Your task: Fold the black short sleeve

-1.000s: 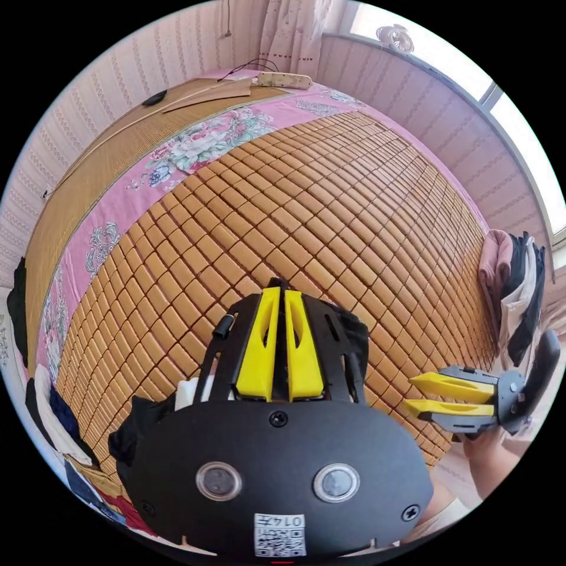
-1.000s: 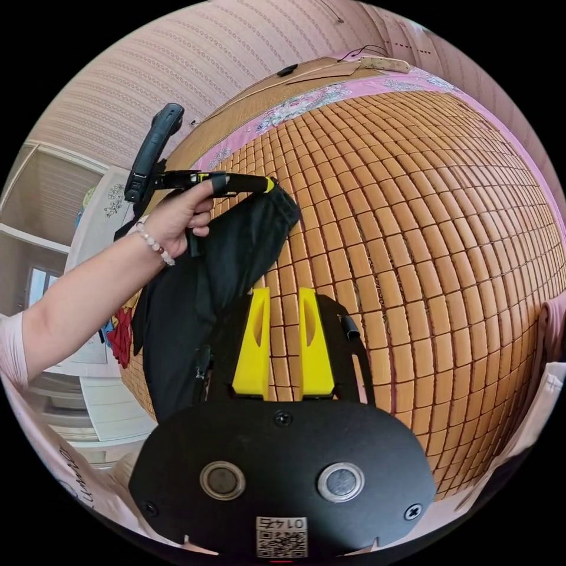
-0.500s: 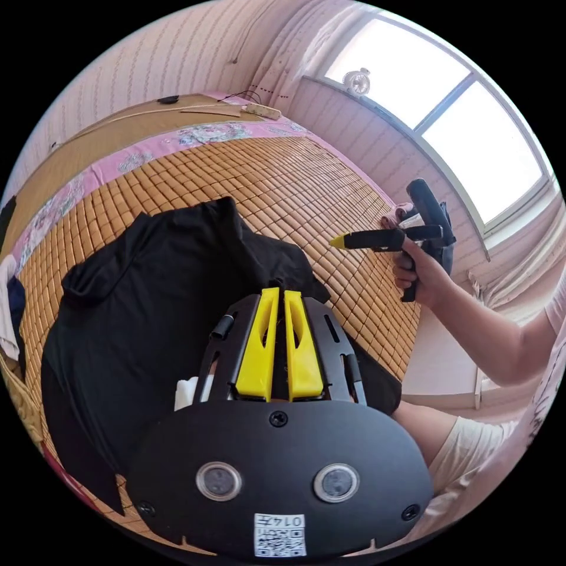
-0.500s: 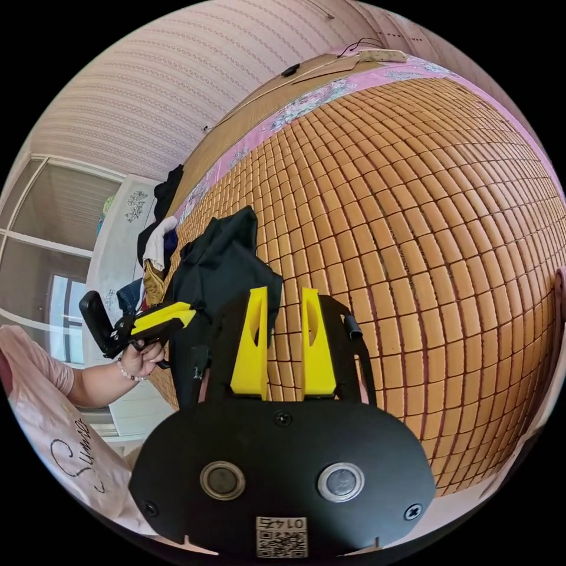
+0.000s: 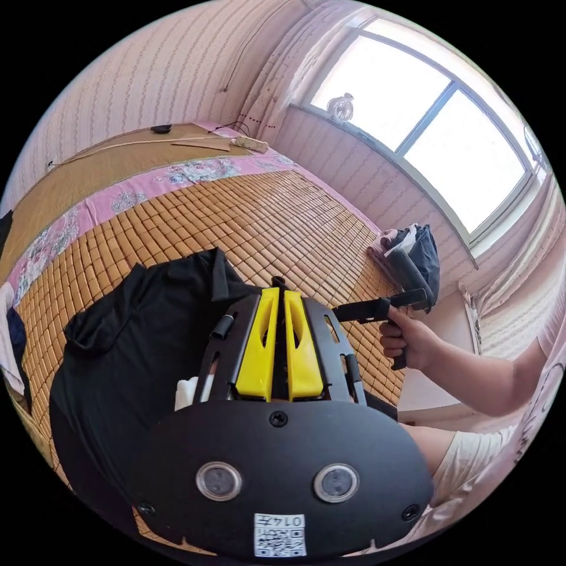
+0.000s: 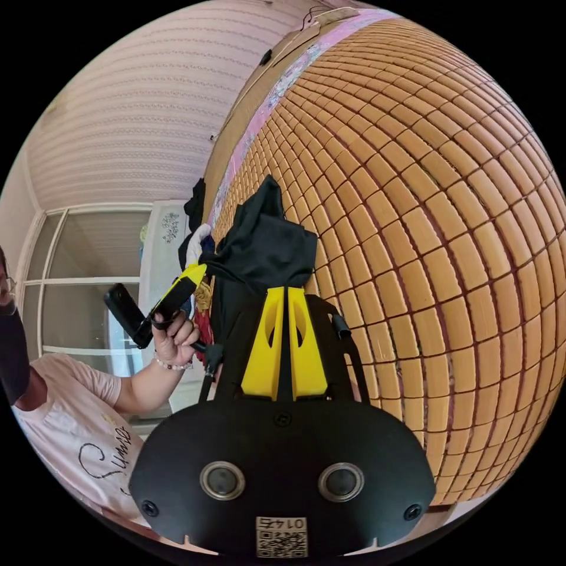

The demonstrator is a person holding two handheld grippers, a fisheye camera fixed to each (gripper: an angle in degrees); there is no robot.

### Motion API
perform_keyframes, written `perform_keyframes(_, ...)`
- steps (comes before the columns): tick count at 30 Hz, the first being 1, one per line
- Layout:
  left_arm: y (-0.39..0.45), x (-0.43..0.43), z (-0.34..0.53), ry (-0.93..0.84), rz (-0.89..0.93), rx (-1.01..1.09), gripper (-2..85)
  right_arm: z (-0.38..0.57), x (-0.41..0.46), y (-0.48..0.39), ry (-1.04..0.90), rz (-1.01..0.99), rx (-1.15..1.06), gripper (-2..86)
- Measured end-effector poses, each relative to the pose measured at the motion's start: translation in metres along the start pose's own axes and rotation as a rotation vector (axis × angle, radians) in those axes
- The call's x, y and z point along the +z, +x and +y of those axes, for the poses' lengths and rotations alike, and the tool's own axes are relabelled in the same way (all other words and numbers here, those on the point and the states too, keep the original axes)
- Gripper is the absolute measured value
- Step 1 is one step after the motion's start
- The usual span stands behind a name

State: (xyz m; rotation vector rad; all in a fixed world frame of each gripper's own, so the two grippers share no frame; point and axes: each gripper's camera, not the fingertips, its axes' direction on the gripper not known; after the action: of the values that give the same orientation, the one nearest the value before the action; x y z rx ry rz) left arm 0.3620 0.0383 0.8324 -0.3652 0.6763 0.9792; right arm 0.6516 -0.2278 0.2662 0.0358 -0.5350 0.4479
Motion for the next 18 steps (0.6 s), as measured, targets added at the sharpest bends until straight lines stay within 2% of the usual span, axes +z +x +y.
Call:
perform_keyframes(7,0.022,0.056,-0.099,0.012,0.109,0.152,-0.8,0.008,-0.055,0.015,0.165,-0.069,-0.001,0.3)
perform_keyframes(12,0.039,0.145,-0.159,-0.143,0.142,0.192,-0.8,0.012,-0.092,0.049,0.367,-0.211,0.106,0.2)
perform_keyframes(16,0.051,0.207,-0.167,-0.296,0.119,0.183,0.1,0.018,-0.089,0.071,0.364,-0.094,0.259,0.2)
perform_keyframes(18,0.056,0.235,-0.165,-0.387,0.066,0.162,3.5,0.026,-0.087,0.079,0.359,-0.008,0.330,0.3)
